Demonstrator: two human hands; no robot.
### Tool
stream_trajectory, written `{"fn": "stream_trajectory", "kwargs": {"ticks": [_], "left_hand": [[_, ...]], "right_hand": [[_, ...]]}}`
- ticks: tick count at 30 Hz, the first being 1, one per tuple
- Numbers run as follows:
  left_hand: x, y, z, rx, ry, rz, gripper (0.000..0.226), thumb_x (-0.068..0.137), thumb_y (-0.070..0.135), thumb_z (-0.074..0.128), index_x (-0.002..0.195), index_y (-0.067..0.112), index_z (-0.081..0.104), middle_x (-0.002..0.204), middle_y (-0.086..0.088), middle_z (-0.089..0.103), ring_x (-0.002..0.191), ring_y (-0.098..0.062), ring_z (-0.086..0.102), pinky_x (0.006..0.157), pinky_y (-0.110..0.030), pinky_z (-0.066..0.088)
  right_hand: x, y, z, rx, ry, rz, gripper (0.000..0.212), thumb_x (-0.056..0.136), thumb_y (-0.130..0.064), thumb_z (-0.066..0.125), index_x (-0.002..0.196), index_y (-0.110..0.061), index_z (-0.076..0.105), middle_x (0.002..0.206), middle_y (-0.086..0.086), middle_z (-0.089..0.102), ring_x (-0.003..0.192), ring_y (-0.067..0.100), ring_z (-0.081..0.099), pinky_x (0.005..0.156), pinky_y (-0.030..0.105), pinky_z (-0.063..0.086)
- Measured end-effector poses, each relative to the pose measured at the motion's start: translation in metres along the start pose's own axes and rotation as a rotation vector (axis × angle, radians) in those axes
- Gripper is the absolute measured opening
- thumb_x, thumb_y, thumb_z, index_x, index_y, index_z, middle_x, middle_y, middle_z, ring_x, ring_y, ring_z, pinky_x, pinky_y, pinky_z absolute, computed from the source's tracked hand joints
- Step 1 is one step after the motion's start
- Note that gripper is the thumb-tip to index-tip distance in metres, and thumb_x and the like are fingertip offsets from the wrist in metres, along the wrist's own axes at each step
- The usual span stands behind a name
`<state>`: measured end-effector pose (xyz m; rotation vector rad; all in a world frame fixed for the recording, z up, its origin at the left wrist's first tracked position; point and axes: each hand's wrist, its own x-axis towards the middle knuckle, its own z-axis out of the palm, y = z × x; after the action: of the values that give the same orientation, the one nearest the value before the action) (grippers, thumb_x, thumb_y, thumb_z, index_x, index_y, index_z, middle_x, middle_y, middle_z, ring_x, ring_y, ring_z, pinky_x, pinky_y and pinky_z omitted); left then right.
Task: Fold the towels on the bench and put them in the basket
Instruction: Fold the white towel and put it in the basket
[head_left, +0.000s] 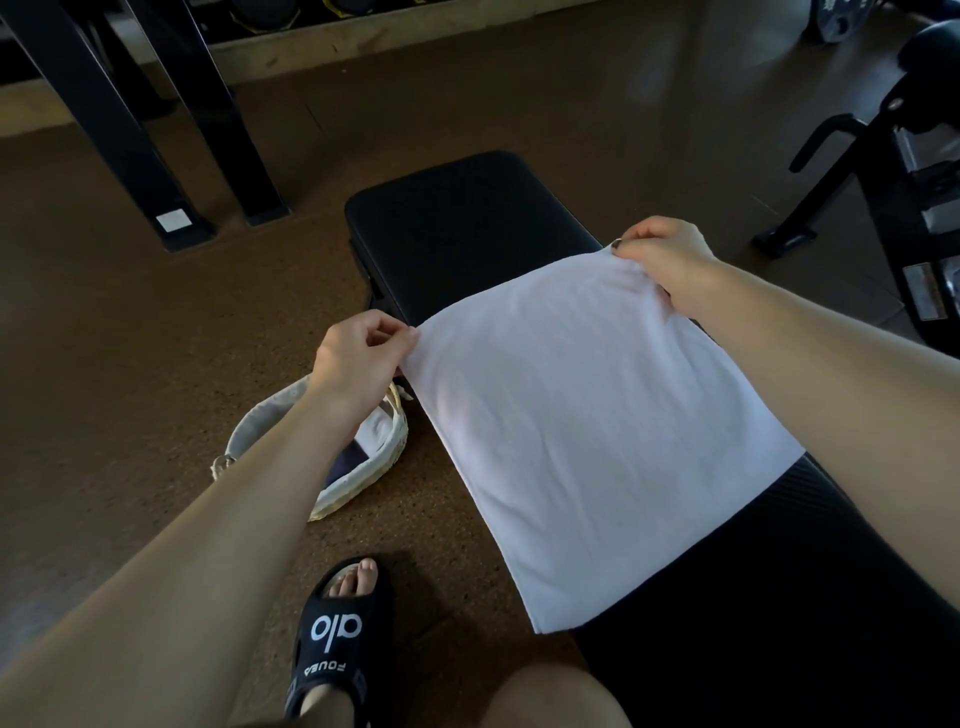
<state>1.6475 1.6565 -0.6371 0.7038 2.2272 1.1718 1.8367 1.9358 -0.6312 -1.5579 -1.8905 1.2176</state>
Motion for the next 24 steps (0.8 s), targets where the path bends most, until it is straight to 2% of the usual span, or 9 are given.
{"fn": "stream_trajectory", "kwargs": {"ticks": [4, 9, 15, 19, 22, 24], "left_hand": [[0.001, 0.0, -0.002, 0.012, -0.022, -0.003, 0.013, 0.1, 0.028, 0.063, 0.105, 0.019, 0.071, 0.102, 0.0, 0.07, 0.094, -0.017, 0.068, 0.093, -0.043, 0.059], [0.0, 0.001, -0.003, 0.022, -0.055, 0.012, 0.012, 0.101, 0.026, 0.062, 0.106, 0.018, 0.07, 0.103, -0.001, 0.069, 0.094, -0.018, 0.069, 0.09, -0.043, 0.06], [-0.001, 0.004, -0.007, 0.054, -0.006, 0.077, 0.007, 0.098, 0.024, 0.067, 0.101, 0.019, 0.071, 0.098, 0.0, 0.071, 0.091, -0.017, 0.069, 0.087, -0.041, 0.06], [-0.005, 0.01, -0.014, 0.09, 0.036, 0.144, 0.005, 0.097, 0.025, 0.068, 0.095, 0.021, 0.07, 0.094, 0.002, 0.07, 0.089, -0.016, 0.067, 0.081, -0.036, 0.058], [-0.011, 0.019, -0.021, 0.112, 0.062, 0.187, 0.006, 0.097, 0.027, 0.068, 0.095, 0.022, 0.07, 0.093, 0.003, 0.069, 0.086, -0.014, 0.066, 0.075, -0.033, 0.057], [-0.019, 0.028, -0.025, 0.132, 0.084, 0.216, 0.007, 0.099, 0.027, 0.066, 0.096, 0.021, 0.07, 0.093, 0.004, 0.068, 0.084, -0.011, 0.063, 0.069, -0.025, 0.05]], "right_hand": [[0.0, 0.001, 0.001, 0.021, 0.022, -0.002, 0.009, 0.086, -0.022, 0.074, 0.095, -0.021, 0.077, 0.097, 0.001, 0.07, 0.09, 0.018, 0.066, 0.07, 0.028, 0.054], [0.001, 0.001, 0.002, 0.012, 0.035, -0.011, 0.009, 0.083, -0.019, 0.075, 0.092, -0.019, 0.076, 0.093, -0.001, 0.069, 0.092, 0.019, 0.067, 0.08, 0.036, 0.061], [-0.003, -0.005, 0.0, -0.004, 0.066, -0.079, 0.007, 0.084, -0.017, 0.075, 0.085, -0.021, 0.069, 0.09, -0.004, 0.065, 0.088, 0.013, 0.061, 0.068, 0.026, 0.048], [-0.008, -0.011, -0.01, -0.055, 0.104, -0.123, 0.012, 0.083, -0.014, 0.073, 0.094, -0.015, 0.069, 0.092, -0.001, 0.065, 0.088, 0.016, 0.063, 0.074, 0.031, 0.056], [-0.02, -0.02, -0.023, -0.066, 0.138, -0.181, 0.014, 0.084, -0.012, 0.072, 0.096, -0.016, 0.066, 0.089, -0.002, 0.066, 0.085, 0.013, 0.064, 0.074, 0.027, 0.056], [-0.03, -0.029, -0.036, -0.084, 0.168, -0.241, 0.013, 0.086, -0.013, 0.073, 0.094, -0.019, 0.065, 0.089, -0.003, 0.066, 0.084, 0.012, 0.064, 0.072, 0.024, 0.053]]}}
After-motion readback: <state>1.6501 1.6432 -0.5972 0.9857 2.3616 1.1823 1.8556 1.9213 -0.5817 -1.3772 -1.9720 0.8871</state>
